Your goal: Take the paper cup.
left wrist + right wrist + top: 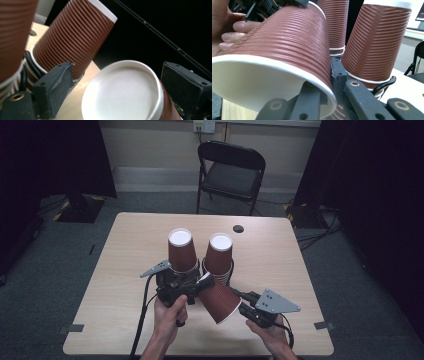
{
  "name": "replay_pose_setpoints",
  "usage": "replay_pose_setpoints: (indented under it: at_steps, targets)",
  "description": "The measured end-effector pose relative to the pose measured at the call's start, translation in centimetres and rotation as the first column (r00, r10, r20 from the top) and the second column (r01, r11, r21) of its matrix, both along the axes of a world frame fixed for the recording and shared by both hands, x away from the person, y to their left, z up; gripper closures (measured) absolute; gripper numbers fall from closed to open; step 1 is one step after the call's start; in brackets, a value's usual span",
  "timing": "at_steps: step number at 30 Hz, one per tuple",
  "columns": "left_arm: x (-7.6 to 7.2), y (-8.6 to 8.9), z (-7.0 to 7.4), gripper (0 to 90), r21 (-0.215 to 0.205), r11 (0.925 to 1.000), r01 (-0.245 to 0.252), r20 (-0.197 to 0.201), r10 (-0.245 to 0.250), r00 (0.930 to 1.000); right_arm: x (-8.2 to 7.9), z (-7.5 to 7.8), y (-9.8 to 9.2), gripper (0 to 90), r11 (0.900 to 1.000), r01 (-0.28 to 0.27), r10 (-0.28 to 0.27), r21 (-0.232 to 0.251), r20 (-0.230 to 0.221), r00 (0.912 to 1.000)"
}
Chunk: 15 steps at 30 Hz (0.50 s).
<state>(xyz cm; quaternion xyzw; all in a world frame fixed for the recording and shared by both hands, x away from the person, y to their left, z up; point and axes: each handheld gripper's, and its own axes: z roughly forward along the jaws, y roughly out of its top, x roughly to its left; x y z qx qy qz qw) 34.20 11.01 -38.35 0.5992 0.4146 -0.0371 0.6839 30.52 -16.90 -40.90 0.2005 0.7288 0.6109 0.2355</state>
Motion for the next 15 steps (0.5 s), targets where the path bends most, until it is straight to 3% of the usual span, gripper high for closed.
replay_pose_setpoints:
  at_steps: [3,5,8,10,12,15]
  targets:
    - [0.1,0.5,0.1,13.5,0.016,0.9998,-0.015,0.029,0.015,0.9995,0.2,0.0,-0.1,86.0,1.0,-0.003,0.002,-0.005,-0.016,0.9999]
    - [0.1,0.8,0.2,15.1,0.054,0.9975,-0.047,0.062,0.043,0.9971,0.2,0.0,-0.1,86.0,1.0,-0.006,0.005,-0.019,-0.026,0.9996]
    - [0.0,1.2,0.2,14.9,0.083,0.9953,-0.05,0.107,0.041,0.9934,0.2,0.1,-0.1,86.0,0.999,-0.013,0.011,-0.04,-0.041,0.9991]
    - [-0.1,1.5,0.1,15.0,0.082,0.9956,-0.046,0.122,0.036,0.9919,0.2,0.1,-0.1,86.0,0.999,-0.019,0.016,-0.045,-0.052,0.9985]
    - [-0.3,1.8,0.1,15.1,0.079,0.9955,-0.052,0.163,0.039,0.9858,0.3,0.1,-0.2,86.0,0.998,-0.022,0.018,-0.057,-0.065,0.9977]
    - [-0.4,1.9,0.2,15.1,0.103,0.9922,-0.07,0.179,0.05,0.9826,0.3,-0.1,-0.2,86.0,0.997,-0.026,0.018,-0.079,-0.096,0.9952]
